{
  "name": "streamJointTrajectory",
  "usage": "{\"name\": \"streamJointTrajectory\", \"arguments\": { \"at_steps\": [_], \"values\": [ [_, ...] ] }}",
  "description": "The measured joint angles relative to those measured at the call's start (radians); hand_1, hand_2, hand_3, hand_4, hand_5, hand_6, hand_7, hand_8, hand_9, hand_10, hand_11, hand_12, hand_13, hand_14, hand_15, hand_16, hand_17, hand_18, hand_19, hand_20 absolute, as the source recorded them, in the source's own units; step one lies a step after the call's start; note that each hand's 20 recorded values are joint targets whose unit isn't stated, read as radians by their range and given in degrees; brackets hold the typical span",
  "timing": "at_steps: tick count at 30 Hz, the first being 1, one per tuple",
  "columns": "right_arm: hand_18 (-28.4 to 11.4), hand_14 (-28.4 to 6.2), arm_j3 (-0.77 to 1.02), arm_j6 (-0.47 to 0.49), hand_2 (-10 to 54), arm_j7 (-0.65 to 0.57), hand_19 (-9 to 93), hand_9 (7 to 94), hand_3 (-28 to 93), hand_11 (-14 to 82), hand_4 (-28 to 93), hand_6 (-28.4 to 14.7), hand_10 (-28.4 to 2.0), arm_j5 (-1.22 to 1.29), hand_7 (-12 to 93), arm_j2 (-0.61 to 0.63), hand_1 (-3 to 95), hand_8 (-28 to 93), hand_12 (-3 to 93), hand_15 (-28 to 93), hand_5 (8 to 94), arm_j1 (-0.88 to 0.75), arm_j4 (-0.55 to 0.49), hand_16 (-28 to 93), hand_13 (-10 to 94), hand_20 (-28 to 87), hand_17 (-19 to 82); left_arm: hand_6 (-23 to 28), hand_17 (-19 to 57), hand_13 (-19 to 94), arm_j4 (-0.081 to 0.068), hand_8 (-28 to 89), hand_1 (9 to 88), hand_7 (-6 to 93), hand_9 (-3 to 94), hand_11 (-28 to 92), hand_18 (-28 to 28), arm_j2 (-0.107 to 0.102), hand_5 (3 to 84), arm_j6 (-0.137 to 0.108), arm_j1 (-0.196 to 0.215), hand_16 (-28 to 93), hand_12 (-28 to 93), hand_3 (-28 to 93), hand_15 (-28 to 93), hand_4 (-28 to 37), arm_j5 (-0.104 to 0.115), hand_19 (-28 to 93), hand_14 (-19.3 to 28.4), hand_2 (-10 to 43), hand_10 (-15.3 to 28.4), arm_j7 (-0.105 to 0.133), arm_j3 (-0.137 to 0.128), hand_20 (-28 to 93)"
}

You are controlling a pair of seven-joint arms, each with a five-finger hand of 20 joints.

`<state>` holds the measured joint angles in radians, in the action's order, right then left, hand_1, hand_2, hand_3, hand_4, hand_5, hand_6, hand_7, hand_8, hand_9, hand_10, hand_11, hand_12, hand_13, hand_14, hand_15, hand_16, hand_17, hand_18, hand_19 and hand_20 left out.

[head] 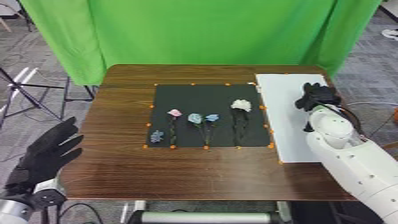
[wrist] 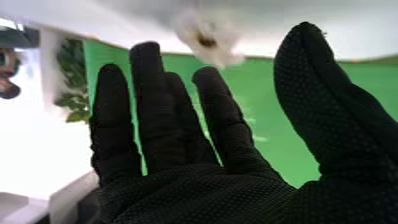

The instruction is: Arrange flowers

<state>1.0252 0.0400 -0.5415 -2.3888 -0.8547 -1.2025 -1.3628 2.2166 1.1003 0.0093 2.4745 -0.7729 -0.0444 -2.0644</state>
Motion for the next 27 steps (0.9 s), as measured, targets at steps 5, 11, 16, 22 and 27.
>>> {"name": "streamJointTrajectory", "arguments": {
  "at_steps": [5,11,16,22,27],
  "values": [
    [-12.5,-2.2,0.004,-0.031,-9.5,0.015,75,59.1,83,32.5,-28,-2.6,-10.1,0.022,51,-0.003,43.2,-6,33.4,31,49.0,0.001,0.028,29,72,33,35,0.4,-12.5,13,0.000,-10,24.6,19.8,17.6,13,18.1,0.000,21.2,0.000,0.000,5,17,71,18,-28.3,0.000,37,12.5,2.1,9.3,-0.001,0.000,9],
    [-16.6,-0.3,-0.010,-0.224,-9.5,0.096,85,81.7,80,23.6,-28,0.0,-6.1,0.025,53,0.000,55.3,-2,48.9,38,67.8,-0.007,0.054,37,87,44,42,0.4,-12.5,13,0.000,-10,24.7,19.8,17.7,13,18.2,0.001,21.2,0.000,0.000,5,17,70,18,-28.3,0.000,37,12.5,2.3,9.3,-0.002,0.000,9],
    [-16.9,-0.3,0.003,-0.221,-9.5,0.119,86,83.1,80,23.2,-28,-0.6,-5.9,0.030,53,0.000,55.6,-4,49.3,39,69.9,-0.037,0.021,37,88,45,43,0.4,-12.5,13,0.000,-10,24.7,19.6,17.6,13,18.2,0.002,21.2,0.001,-0.001,5,18,71,18,-28.3,0.000,37,12.5,2.3,9.3,-0.004,0.000,9],
    [-17.1,-0.2,0.092,-0.216,-9.5,0.145,86,83.5,81,23.2,-28,-0.7,-6.0,0.072,52,0.014,55.3,-4,50.1,39,70.2,-0.154,-0.162,38,88,45,43,0.4,-12.5,13,0.000,-10,24.7,19.6,17.7,13,18.1,0.002,21.2,0.002,0.000,5,18,71,19,-28.3,0.000,37,12.6,2.3,9.3,-0.005,0.000,9],
    [-17.1,-0.5,0.093,-0.277,-9.5,0.177,86,83.6,82,24.0,-28,-0.8,-5.8,0.040,52,0.018,55.2,-3,51.0,42,70.3,-0.217,-0.256,38,88,46,43,0.4,-12.5,13,0.000,-10,24.7,19.7,17.6,13,18.2,0.003,21.2,0.002,0.001,5,18,70,19,-28.3,0.000,37,12.5,2.3,9.3,-0.006,-0.001,9]
  ]
}}
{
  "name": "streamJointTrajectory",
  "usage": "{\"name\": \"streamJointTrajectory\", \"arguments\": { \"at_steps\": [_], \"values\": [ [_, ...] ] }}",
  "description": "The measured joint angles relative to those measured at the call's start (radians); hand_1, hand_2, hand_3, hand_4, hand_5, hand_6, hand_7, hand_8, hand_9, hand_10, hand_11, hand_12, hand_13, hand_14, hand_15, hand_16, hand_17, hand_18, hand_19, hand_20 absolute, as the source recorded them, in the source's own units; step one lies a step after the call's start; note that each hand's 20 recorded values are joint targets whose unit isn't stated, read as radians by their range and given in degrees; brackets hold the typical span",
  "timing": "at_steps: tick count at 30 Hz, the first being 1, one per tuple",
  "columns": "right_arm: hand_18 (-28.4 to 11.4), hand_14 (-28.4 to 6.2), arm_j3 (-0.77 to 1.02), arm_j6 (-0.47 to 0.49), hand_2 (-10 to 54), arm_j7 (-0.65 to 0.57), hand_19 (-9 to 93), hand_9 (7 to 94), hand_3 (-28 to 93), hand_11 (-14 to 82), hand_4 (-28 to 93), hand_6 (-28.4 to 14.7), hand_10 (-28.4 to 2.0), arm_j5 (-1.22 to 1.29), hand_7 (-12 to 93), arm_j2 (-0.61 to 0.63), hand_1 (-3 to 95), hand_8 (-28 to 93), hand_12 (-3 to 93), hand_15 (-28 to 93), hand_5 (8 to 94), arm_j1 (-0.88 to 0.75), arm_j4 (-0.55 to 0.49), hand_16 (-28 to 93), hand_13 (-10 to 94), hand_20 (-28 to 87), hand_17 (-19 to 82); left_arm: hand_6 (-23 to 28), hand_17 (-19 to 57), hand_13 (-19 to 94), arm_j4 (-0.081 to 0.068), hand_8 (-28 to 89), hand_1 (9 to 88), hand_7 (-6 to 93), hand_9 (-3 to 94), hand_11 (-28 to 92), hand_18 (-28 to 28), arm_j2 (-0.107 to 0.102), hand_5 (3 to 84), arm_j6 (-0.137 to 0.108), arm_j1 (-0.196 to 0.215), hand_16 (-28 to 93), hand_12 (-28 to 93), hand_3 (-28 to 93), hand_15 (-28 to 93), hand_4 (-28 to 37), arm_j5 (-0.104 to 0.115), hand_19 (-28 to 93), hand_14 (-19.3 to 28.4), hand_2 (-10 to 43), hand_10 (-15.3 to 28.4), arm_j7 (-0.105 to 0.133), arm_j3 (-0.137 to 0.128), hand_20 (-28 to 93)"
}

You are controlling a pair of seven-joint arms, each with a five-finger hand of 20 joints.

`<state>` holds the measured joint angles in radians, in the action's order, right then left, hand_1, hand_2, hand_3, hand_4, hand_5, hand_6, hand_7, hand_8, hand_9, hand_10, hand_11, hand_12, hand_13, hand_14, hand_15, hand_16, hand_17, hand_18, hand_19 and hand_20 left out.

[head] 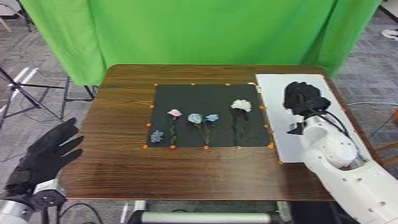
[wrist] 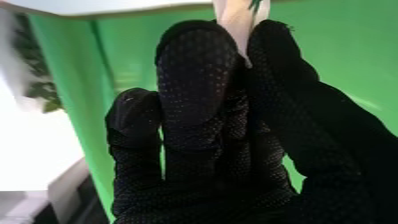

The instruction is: Arrange flowers

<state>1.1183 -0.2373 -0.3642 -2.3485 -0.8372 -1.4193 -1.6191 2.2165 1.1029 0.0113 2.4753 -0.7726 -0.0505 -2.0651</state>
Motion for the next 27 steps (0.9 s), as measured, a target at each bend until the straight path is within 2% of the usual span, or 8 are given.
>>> {"name": "streamJointTrajectory", "arguments": {
  "at_steps": [4,10,14,27],
  "values": [
    [-17.1,-0.4,-0.011,-0.062,-9.5,-0.010,86,83.3,82,23.9,-28,-1.2,-6.4,-0.061,52,-0.007,55.5,-3,51.3,42,70.4,-0.011,-0.001,38,88,46,43,0.4,-12.5,13,0.000,-10,24.7,19.8,17.6,13,18.2,0.000,21.1,0.004,0.000,5,18,70,18,-28.3,0.001,37,12.5,2.3,9.3,0.000,0.000,9],
    [-17.1,-0.2,0.088,-0.043,-9.5,0.001,86,83.0,82,23.8,-28,-1.2,-6.5,0.073,53,-0.010,55.3,-3,51.4,42,69.9,-0.089,-0.106,38,88,46,43,0.4,-12.5,13,-0.001,-10,24.7,19.8,17.6,13,18.2,0.000,21.1,0.004,0.000,5,18,70,18,-28.3,0.001,37,12.5,2.3,9.3,-0.002,0.000,9],
    [-17.0,-0.3,0.088,-0.025,-9.5,0.036,85,83.0,82,23.6,-28,-1.1,-6.5,0.047,53,-0.009,55.1,-3,51.3,42,69.7,-0.134,-0.174,38,87,46,43,0.4,-12.5,13,-0.001,-10,24.8,19.8,17.6,13,18.2,0.000,21.2,0.005,0.000,5,18,70,18,-28.3,0.001,37,12.5,2.3,9.3,-0.004,0.000,9],
    [-16.7,-0.4,-0.011,0.008,-9.5,0.096,85,82.8,82,23.2,-28,-0.4,-6.3,-0.016,54,-0.050,54.8,-3,51.2,41,68.7,-0.139,-0.137,39,87,46,42,0.4,-12.5,13,-0.005,-10,24.8,19.9,17.6,13,18.2,-0.002,21.1,0.012,-0.006,5,17,70,18,-28.3,0.000,37,12.5,2.3,9.3,-0.010,0.000,9]
  ]
}}
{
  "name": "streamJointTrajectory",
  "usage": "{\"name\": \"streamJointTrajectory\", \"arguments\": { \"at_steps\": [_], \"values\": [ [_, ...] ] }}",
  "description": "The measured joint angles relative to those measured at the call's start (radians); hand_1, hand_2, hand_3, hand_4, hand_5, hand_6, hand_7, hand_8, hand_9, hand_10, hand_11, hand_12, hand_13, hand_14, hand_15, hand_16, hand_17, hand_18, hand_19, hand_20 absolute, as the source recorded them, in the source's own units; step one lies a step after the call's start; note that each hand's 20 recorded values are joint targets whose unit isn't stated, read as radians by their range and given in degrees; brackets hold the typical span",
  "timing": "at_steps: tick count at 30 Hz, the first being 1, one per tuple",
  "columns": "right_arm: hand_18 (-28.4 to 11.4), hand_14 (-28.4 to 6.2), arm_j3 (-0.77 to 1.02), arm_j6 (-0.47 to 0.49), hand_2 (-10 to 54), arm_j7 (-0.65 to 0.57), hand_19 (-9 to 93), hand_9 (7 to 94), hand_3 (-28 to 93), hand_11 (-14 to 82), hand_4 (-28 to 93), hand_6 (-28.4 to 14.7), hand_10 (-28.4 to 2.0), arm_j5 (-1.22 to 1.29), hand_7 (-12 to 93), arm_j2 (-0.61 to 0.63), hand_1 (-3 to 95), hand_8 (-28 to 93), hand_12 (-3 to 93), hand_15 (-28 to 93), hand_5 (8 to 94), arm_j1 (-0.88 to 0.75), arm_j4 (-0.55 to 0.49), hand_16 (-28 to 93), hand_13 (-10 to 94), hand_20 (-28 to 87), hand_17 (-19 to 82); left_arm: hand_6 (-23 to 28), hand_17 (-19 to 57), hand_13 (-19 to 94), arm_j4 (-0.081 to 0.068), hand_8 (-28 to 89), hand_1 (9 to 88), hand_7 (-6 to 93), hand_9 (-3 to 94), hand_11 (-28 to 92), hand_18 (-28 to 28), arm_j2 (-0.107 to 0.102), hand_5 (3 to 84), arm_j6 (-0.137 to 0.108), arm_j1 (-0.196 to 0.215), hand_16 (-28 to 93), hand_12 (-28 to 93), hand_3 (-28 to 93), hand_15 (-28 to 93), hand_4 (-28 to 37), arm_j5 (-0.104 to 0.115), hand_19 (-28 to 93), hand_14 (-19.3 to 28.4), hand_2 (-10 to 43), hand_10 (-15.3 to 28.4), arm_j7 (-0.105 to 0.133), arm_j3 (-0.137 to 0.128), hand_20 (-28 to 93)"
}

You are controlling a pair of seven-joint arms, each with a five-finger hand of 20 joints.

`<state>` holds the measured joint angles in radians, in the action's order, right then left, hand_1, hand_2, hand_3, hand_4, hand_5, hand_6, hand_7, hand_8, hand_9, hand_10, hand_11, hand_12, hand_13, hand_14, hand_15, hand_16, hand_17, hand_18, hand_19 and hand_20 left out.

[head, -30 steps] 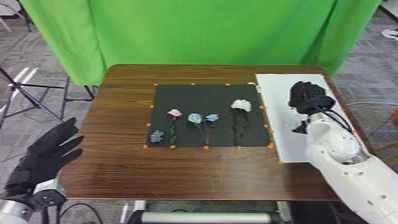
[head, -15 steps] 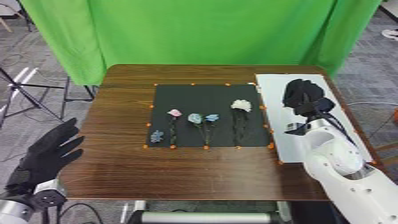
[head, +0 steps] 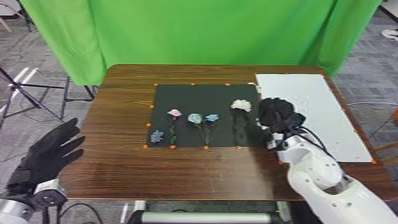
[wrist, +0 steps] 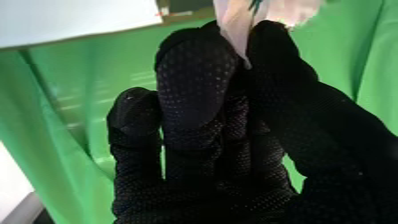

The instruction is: Arrange flowers

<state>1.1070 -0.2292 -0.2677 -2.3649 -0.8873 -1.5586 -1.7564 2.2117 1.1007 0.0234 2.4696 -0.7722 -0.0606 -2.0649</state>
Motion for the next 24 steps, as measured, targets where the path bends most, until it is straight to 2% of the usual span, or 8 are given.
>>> {"name": "streamJointTrajectory", "arguments": {
  "at_steps": [7,10,13,24],
  "values": [
    [-16.1,-0.5,-0.012,0.000,-9.5,0.028,84,80.0,80,22.2,-28,0.7,-6.8,-0.039,55,-0.015,49.9,0,51.1,42,64.3,0.005,0.028,39,83,47,39,0.4,-12.5,13,0.000,-10,24.7,19.8,17.6,13,18.2,0.000,21.2,0.000,0.001,5,18,71,18,-28.3,0.000,37,12.5,2.3,9.3,0.000,0.000,9],
    [-16.4,-1.8,-0.010,0.009,-9.5,0.040,83,77.0,79,23.8,-28,0.3,-7.3,-0.045,54,-0.017,46.0,2,50.8,46,61.9,0.001,0.026,36,80,48,37,0.4,-12.5,13,0.000,-10,24.8,19.9,17.6,13,18.2,0.001,21.1,0.000,0.001,5,18,70,18,-28.3,0.000,37,12.5,2.3,9.3,0.000,0.000,9],
    [-16.8,-3.0,0.003,0.025,-9.5,0.053,82,71.9,77,31.5,-28,0.3,-8.2,-0.042,53,-0.018,42.5,1,45.4,51,59.8,-0.010,0.015,27,77,50,35,0.4,-12.5,13,0.000,-10,24.7,19.8,17.6,13,18.2,0.001,21.2,0.000,0.001,5,18,71,18,-28.3,0.000,37,12.5,2.3,9.3,0.000,0.000,9],
    [-17.6,-3.9,0.051,0.077,-9.5,0.080,81,66.2,81,43.9,-28,1.0,-9.9,-0.027,46,-0.018,33.7,-3,30.7,53,58.6,-0.059,-0.035,26,74,51,33,0.4,-12.5,13,0.000,-10,24.8,19.8,17.6,13,18.2,0.002,21.2,0.000,0.001,5,17,71,18,-28.3,0.000,37,12.5,2.3,9.3,-0.001,-0.001,9]
  ]
}}
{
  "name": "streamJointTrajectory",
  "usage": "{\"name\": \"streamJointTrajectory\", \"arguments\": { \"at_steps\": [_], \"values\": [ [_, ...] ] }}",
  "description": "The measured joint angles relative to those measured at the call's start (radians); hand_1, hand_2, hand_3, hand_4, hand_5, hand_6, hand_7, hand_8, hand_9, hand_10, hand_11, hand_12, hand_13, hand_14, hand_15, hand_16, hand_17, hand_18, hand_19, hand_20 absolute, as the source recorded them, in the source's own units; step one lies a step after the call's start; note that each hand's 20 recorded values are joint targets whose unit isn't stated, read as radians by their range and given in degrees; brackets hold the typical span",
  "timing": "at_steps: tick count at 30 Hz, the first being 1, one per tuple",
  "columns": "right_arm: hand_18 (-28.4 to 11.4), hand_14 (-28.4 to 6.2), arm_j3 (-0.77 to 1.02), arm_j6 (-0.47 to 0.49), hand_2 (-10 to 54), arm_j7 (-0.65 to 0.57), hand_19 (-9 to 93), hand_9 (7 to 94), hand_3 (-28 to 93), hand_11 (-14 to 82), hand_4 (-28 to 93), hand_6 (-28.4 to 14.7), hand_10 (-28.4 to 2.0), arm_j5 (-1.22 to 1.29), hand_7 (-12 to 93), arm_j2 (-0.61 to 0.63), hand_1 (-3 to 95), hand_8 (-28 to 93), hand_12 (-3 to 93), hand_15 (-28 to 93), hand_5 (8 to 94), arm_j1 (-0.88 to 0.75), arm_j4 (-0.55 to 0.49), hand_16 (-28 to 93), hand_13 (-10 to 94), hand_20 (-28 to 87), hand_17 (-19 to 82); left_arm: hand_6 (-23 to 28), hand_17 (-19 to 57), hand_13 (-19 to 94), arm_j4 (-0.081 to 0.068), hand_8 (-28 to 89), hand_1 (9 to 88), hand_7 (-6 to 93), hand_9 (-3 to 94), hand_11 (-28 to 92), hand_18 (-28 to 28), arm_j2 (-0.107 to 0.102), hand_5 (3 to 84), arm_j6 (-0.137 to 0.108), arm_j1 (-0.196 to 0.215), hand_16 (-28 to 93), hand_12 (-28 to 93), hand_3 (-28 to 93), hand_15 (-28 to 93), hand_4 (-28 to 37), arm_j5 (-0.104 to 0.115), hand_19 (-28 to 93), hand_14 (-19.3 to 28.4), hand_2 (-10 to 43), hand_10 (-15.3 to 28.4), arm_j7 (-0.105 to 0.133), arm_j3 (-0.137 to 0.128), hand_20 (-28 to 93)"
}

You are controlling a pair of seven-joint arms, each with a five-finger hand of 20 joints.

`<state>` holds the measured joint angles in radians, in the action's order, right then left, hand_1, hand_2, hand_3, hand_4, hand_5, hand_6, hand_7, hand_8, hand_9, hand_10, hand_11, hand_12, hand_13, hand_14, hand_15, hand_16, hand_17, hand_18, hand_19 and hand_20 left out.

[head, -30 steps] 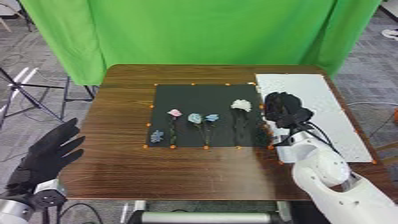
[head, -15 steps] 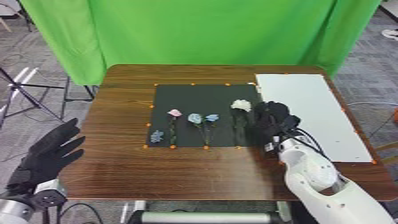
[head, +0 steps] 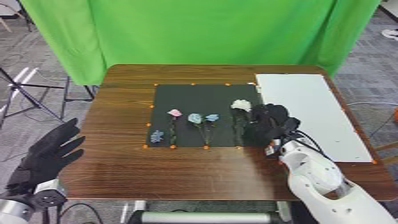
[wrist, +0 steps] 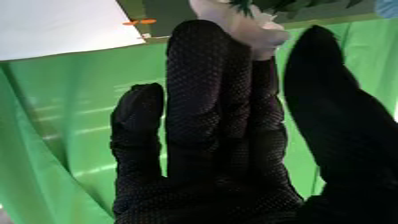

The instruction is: Arrange flowers

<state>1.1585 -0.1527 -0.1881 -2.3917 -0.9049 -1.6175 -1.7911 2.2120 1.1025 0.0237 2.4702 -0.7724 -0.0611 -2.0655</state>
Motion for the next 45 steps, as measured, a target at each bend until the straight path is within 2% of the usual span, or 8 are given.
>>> {"name": "streamJointTrajectory", "arguments": {
  "at_steps": [5,15,24,27,33,36,42,45],
  "values": [
    [-18.0,-4.2,0.024,0.020,-9.5,0.012,81,66.4,84,43.8,-28,1.3,-10.0,0.041,44,0.000,29.8,-18,29.4,53,59.6,-0.026,-0.025,25,74,51,33,0.4,-12.5,13,0.000,-10,24.8,19.8,17.6,13,18.2,0.001,21.1,0.000,0.000,5,17,70,19,-28.3,0.000,37,12.6,2.3,9.2,0.000,-0.001,9],
    [-18.5,-5.0,0.077,0.018,-9.5,0.033,82,68.9,83,38.8,-28,1.6,-10.3,0.147,31,0.000,26.8,-18,27.7,52,58.9,-0.081,-0.089,26,75,50,33,0.4,-12.5,13,0.000,-10,24.8,19.8,17.7,13,18.2,0.002,21.1,0.002,0.000,5,18,70,19,-28.3,0.000,37,12.6,2.4,9.3,-0.001,-0.003,9],
    [-20.4,-9.9,0.274,-0.003,-0.5,0.129,47,42.7,89,14.8,-24,1.2,-13.0,0.503,19,-0.066,21.6,-13,22.0,25,41.2,-0.184,-0.174,24,37,33,9,0.6,-12.6,11,0.003,-10,24.8,20.1,16.8,13,18.2,0.003,21.1,-0.011,-0.004,5,17,71,18,-28.3,-0.004,37,11.9,2.1,9.0,0.034,0.013,9],
    [-21.0,-11.3,0.398,0.106,-2.6,0.213,37,37.6,87,5.8,-24,2.1,-12.0,0.671,15,-0.136,20.0,-12,20.8,8,37.6,-0.215,-0.177,31,30,26,7,0.1,-13.9,8,0.007,-10,24.6,20.3,14.5,12,18.1,0.003,19.5,-0.040,-0.010,6,19,71,13,-28.3,-0.010,34,10.9,1.5,8.0,0.073,0.039,8],
    [-20.9,-12.7,0.540,0.412,-0.9,0.230,30,28.9,82,1.2,-25,-0.2,-12.2,0.916,9,-0.251,11.6,-9,20.7,1,29.4,-0.221,-0.141,32,21,21,0,-0.4,-15.0,7,0.022,-10,23.4,19.6,11.8,7,18.7,-0.004,17.0,-0.165,-0.031,9,21,70,7,-28.3,-0.018,32,10.5,-0.1,7.0,0.177,0.107,8],
    [-20.5,-12.6,0.541,0.417,1.2,0.195,27,25.7,80,-0.4,-26,-1.1,-12.6,1.078,7,-0.286,9.1,-7,20.8,-3,27.0,-0.227,-0.130,32,17,18,-3,-0.8,-15.3,7,0.023,-10,22.4,18.9,11.2,4,19.4,-0.002,15.9,-0.146,-0.048,10,22,68,6,-28.3,-0.018,32,10.9,-1.2,6.7,0.174,0.107,8],
    [-20.1,-12.6,0.590,0.456,1.4,0.141,26,23.1,79,-1.7,-25,-1.6,-11.9,1.367,6,-0.390,8.5,-6,19.7,-7,25.5,-0.261,-0.135,34,15,14,-7,-0.7,-16.2,7,0.022,-9,21.3,17.0,11.3,1,20.9,0.018,15.6,-0.038,-0.091,10,24,67,5,-28.3,-0.018,33,11.4,-2.6,6.6,0.141,0.108,7],
    [-19.7,-11.9,0.616,0.479,0.5,0.138,27,25.2,79,-0.3,-25,-2.0,-11.9,1.481,7,-0.433,9.0,-6,20.8,-6,27.8,-0.287,-0.150,35,17,15,-6,-0.7,-16.5,7,0.020,-8,20.9,16.5,11.1,0,21.2,0.027,15.4,-0.019,-0.115,11,25,67,5,-28.3,-0.021,33,11.4,-2.9,6.5,0.128,0.115,6]
  ]
}}
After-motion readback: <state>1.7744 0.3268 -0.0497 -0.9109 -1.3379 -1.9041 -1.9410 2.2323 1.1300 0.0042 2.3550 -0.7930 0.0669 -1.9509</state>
